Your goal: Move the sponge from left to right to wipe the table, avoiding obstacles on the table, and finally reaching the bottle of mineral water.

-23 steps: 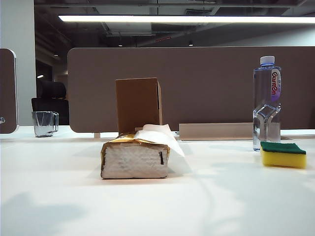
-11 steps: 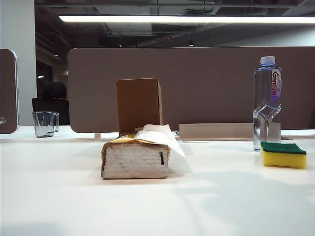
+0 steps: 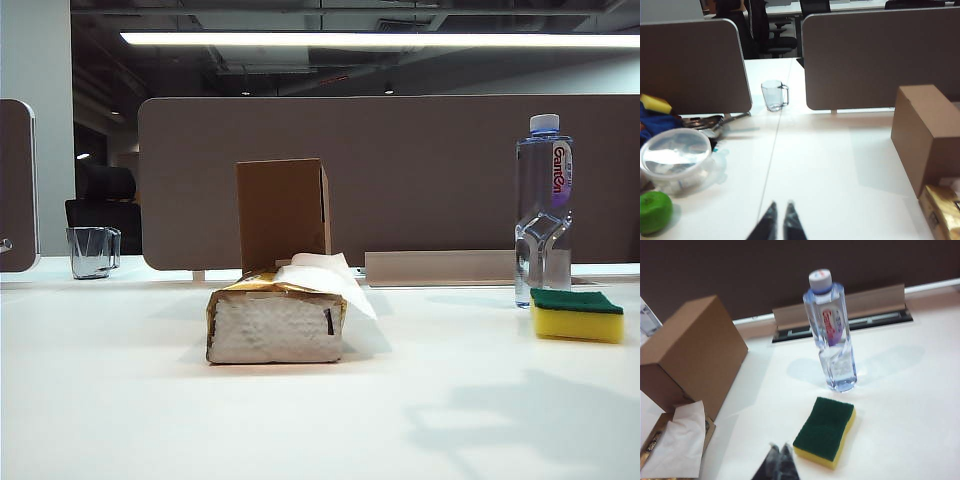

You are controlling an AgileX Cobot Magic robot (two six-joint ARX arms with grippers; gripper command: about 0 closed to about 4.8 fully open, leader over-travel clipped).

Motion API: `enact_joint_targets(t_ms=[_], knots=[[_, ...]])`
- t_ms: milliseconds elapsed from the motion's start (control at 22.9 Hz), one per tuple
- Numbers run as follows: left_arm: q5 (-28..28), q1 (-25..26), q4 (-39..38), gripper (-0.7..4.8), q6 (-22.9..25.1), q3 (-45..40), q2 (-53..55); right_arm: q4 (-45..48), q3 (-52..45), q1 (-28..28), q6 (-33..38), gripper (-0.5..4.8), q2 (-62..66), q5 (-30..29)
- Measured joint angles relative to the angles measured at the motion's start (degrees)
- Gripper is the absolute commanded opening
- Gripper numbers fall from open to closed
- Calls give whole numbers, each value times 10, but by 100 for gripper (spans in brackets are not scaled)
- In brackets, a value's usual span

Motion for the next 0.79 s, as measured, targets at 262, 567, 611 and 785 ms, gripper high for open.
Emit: enact_joint_targets(t_ms=[262,567,611,785], knots=[[36,0,42,-3,-13,-96,-56,5,-91,0,14,-5,-88,0],[45,0,62,-3,-14,-163,-103,5,-142,0,19,-5,-148,22],[45,0,64,-3,-14,-173,-103,7,-141,0,19,-5,-153,25],[45,0,105,-3,-43,-234,-103,9,-153,0,19,-5,-153,29]])
